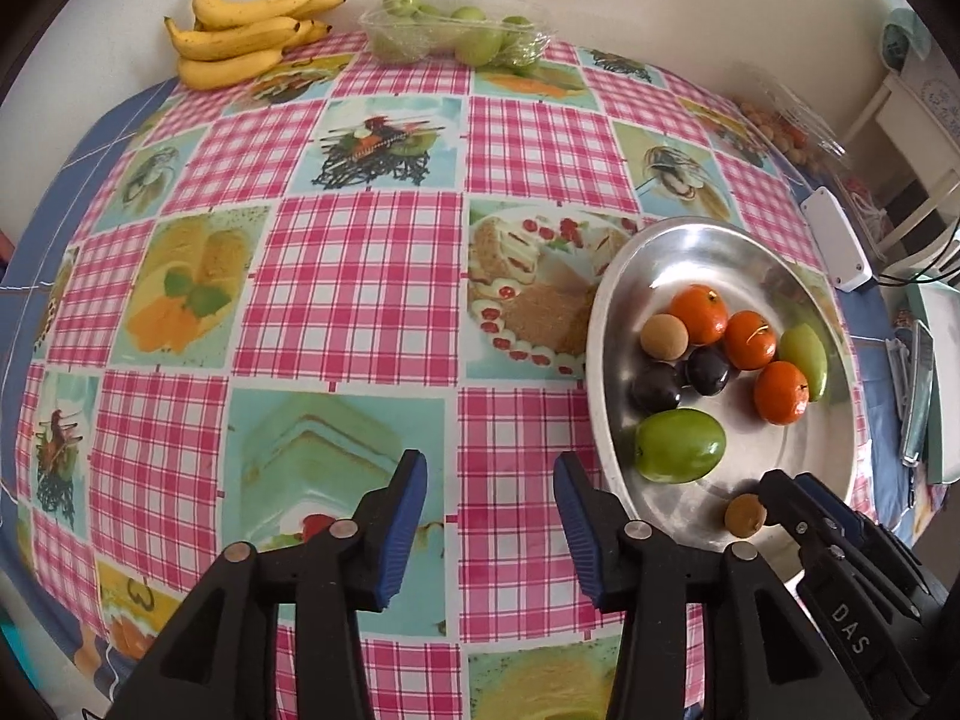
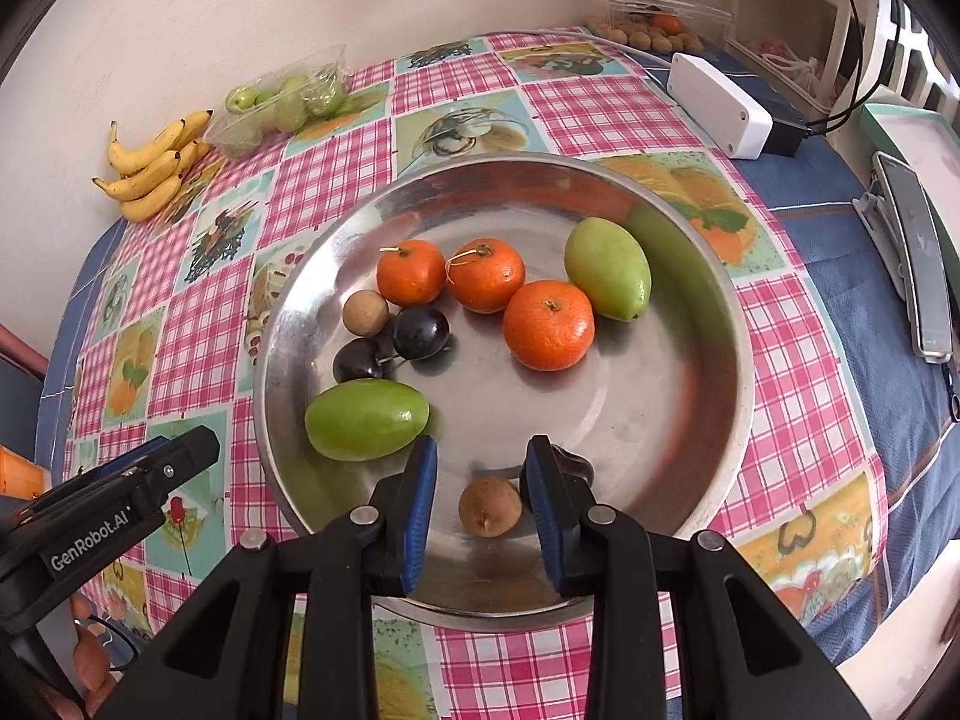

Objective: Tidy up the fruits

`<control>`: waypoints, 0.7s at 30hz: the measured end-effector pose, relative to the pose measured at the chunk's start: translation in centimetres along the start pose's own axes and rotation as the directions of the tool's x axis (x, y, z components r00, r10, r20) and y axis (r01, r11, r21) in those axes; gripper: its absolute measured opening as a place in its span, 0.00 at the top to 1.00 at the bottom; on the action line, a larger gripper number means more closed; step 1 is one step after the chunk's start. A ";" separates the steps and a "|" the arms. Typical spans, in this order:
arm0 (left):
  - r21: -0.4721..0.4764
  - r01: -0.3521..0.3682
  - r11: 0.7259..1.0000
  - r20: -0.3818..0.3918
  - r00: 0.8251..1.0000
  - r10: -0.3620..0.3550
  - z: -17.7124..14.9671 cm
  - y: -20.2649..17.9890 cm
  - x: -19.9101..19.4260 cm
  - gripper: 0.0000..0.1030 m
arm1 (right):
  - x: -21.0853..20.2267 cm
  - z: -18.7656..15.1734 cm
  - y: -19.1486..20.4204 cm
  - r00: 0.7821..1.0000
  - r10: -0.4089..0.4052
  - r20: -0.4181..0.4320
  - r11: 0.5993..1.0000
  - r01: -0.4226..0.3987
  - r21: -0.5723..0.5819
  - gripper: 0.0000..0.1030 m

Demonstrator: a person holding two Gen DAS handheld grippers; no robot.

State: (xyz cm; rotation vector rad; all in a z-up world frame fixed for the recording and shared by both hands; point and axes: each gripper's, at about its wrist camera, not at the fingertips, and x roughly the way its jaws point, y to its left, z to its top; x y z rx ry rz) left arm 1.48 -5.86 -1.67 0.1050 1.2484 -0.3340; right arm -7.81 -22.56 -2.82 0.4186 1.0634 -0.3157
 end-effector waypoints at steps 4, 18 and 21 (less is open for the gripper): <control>-0.013 -0.017 1.000 -0.025 1.000 0.017 -0.1 0.4 0.7 0.32 | -0.1 0.0 0.0 1.000 -0.009 0.012 1.000 0.009 0.000 0.38; -0.068 -0.083 0.994 -0.037 0.996 0.081 -0.2 2.3 1.6 0.04 | 0.0 0.3 0.4 0.999 -0.025 0.034 0.999 0.026 -0.030 0.13; -0.067 -0.102 0.992 -0.030 0.994 0.100 -0.2 2.4 1.7 0.00 | -0.1 0.3 0.3 0.999 -0.023 0.040 0.999 0.024 -0.033 0.13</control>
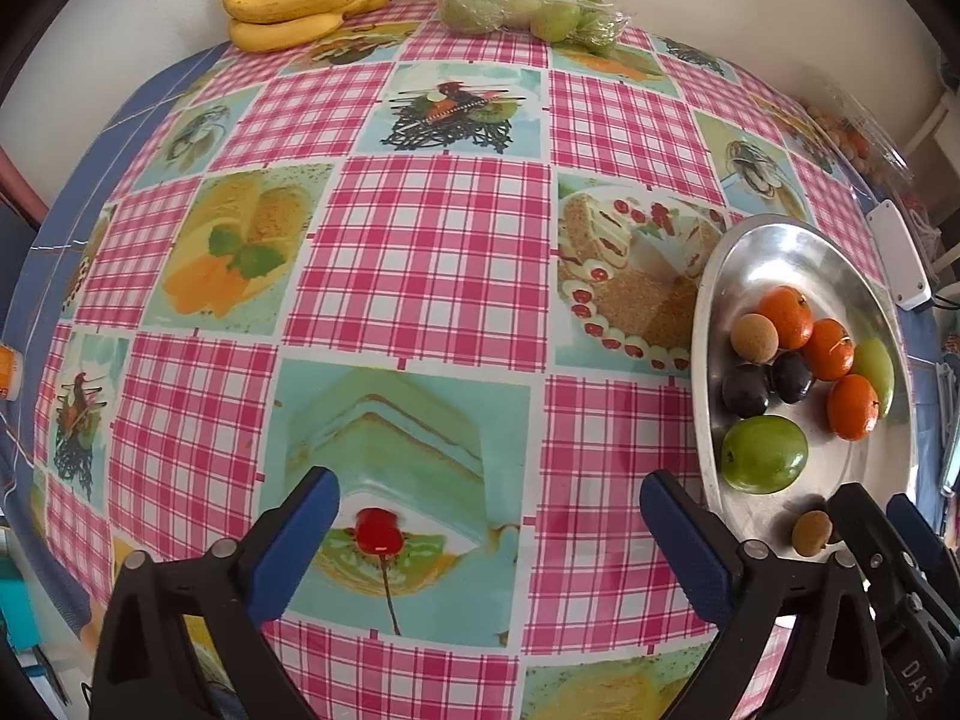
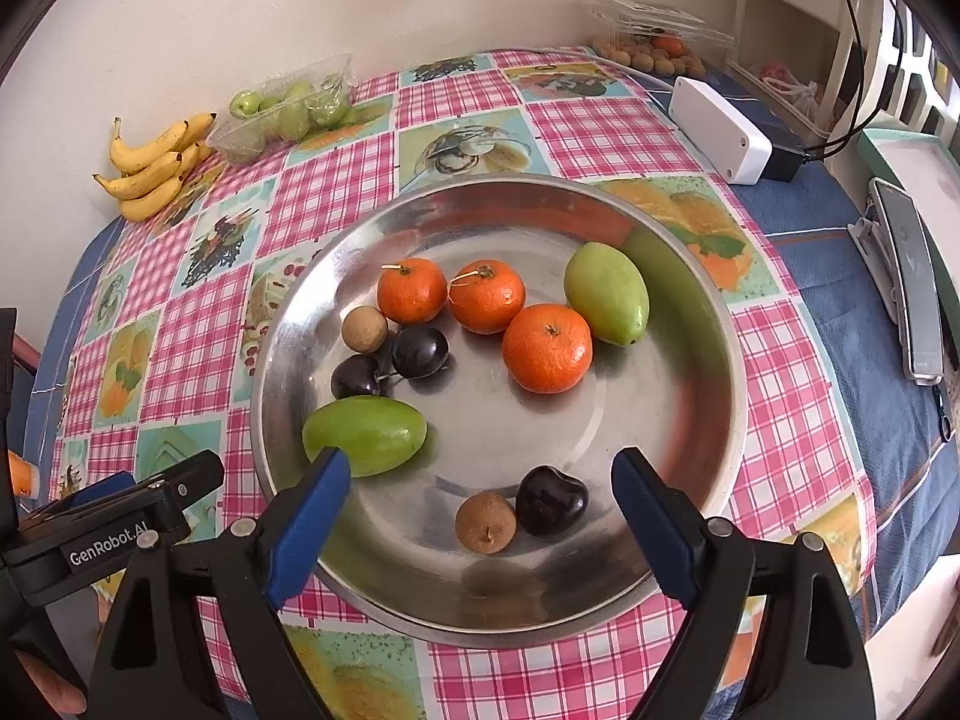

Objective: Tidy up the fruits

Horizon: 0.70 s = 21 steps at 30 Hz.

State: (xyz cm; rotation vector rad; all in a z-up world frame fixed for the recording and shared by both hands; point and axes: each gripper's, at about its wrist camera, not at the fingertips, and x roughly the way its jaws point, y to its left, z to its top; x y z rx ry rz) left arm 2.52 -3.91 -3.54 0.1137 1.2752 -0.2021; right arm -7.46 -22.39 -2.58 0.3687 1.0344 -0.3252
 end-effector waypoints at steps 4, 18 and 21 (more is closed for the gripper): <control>-0.007 0.000 1.000 0.002 1.000 0.000 0.1 0.2 0.1 0.00 | 0.0 0.0 0.0 1.000 0.000 0.008 1.000 0.000 -0.004 0.03; -0.013 0.001 1.000 0.014 1.000 -0.001 0.2 0.3 0.0 0.00 | -0.4 0.0 0.3 0.999 0.008 0.031 1.000 -0.007 -0.019 0.03; 0.003 -0.002 1.000 0.025 1.000 0.002 0.0 0.2 -0.3 0.00 | -0.5 -0.1 0.3 0.999 0.010 0.034 1.000 -0.009 -0.021 0.03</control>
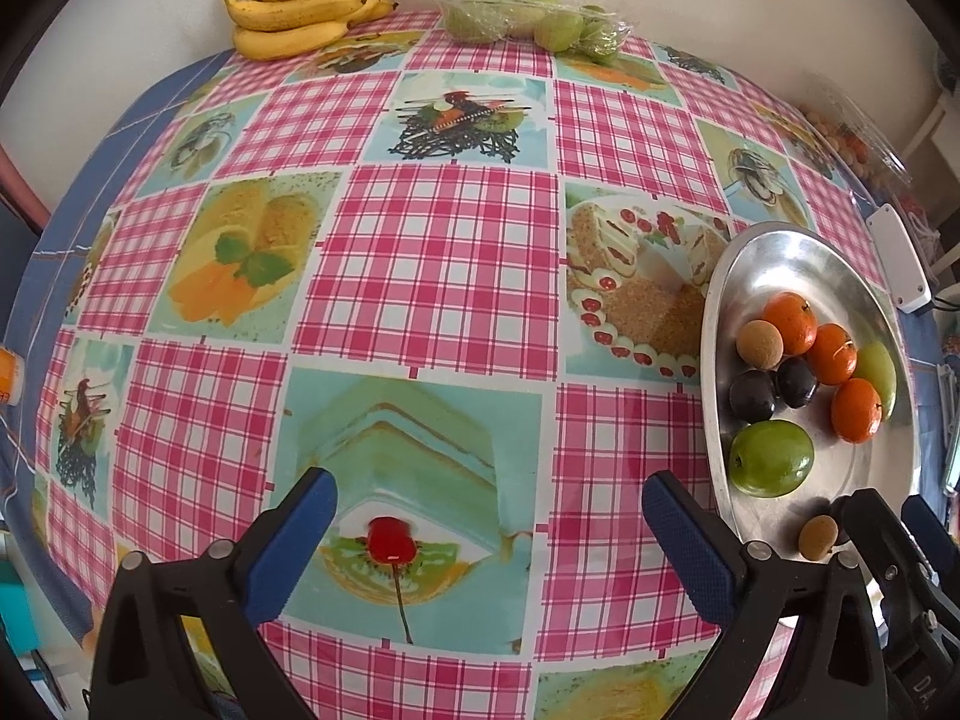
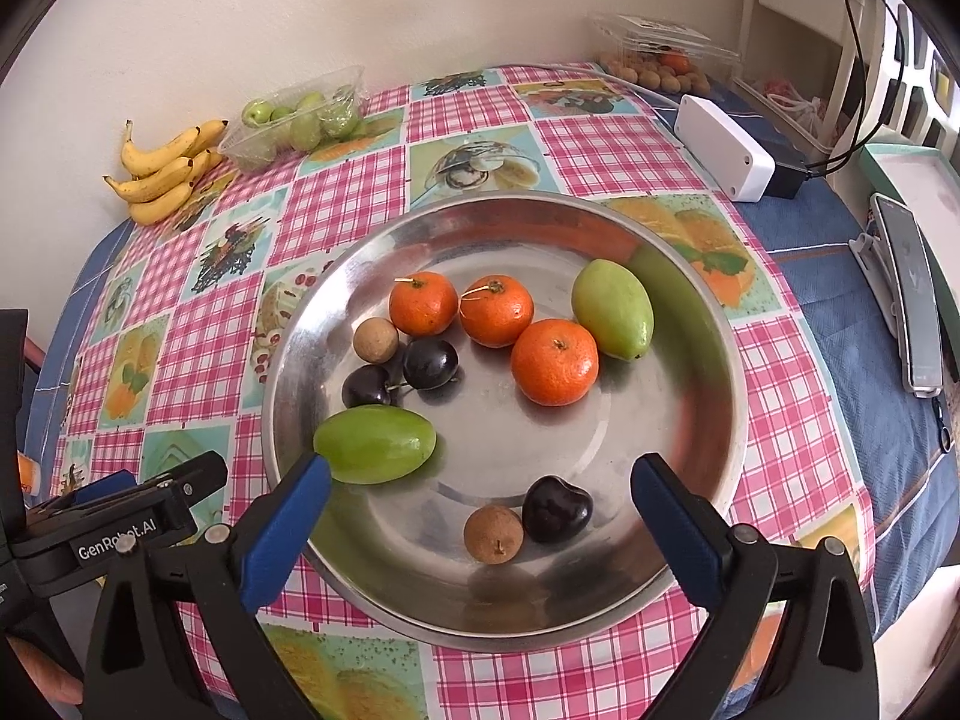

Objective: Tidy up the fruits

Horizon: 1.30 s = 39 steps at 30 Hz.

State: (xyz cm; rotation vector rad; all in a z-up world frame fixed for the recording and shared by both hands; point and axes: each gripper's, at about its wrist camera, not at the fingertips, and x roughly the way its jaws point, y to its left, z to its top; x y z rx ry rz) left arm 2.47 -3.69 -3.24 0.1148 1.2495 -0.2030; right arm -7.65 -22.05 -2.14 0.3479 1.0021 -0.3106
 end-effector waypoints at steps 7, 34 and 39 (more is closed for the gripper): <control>0.037 -0.055 0.998 0.033 0.998 0.054 -0.7 0.2 -0.9 0.00 | -0.6 -0.4 0.2 1.000 -0.004 0.014 1.000 0.004 -0.007 0.03; 0.045 -0.081 0.996 0.259 0.964 0.067 -5.1 3.0 -9.8 0.00 | -5.3 -3.0 2.6 0.996 -0.026 0.085 0.995 0.034 -0.093 0.03; 0.018 -0.056 0.998 0.261 0.964 0.049 -5.2 3.6 -10.0 0.00 | -5.1 -3.0 2.6 0.997 -0.023 0.073 0.996 0.029 -0.088 0.03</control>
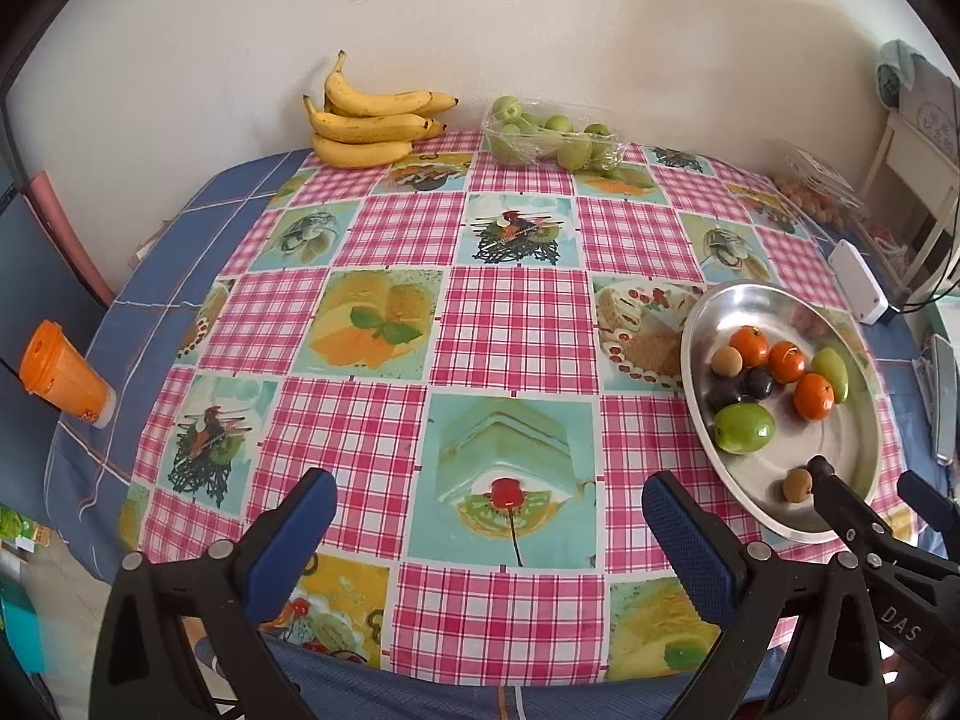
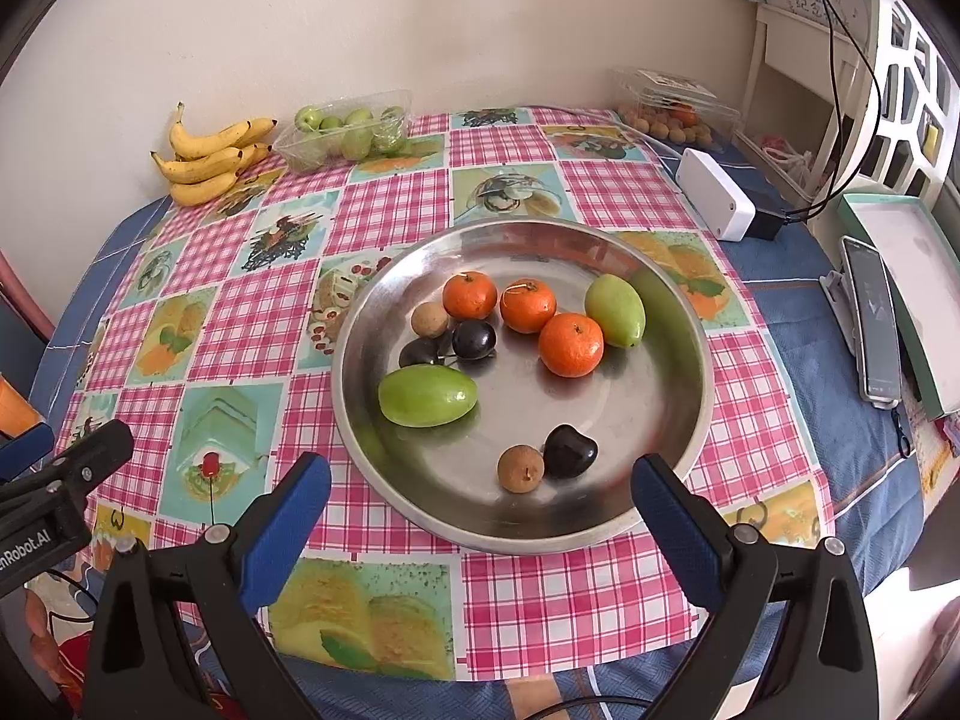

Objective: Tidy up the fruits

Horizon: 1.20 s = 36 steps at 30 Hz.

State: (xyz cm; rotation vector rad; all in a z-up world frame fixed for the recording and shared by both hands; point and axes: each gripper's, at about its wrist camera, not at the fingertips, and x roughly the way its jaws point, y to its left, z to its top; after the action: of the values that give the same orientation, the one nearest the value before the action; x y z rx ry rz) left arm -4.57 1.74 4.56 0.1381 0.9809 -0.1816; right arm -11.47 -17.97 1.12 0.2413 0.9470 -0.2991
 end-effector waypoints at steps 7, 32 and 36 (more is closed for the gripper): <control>-0.059 0.024 0.998 -0.040 0.999 -0.027 0.0 0.7 0.8 0.00 | 0.3 0.0 -0.2 1.000 0.003 -0.017 1.000 -0.003 0.009 0.03; -0.007 -0.069 0.998 -0.086 0.994 0.068 -0.4 0.0 1.7 0.00 | 0.6 0.0 -0.4 1.000 0.007 -0.029 1.000 -0.006 0.024 0.03; -0.011 -0.061 0.998 -0.093 0.994 0.060 -0.4 0.1 1.8 0.00 | 0.5 0.0 -0.4 1.000 0.006 -0.028 1.000 -0.006 0.024 0.03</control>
State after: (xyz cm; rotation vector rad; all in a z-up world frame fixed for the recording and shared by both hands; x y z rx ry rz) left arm -3.95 1.81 2.84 0.1645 1.0684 -0.1134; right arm -11.31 -18.38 0.63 0.2704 0.9711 -0.3021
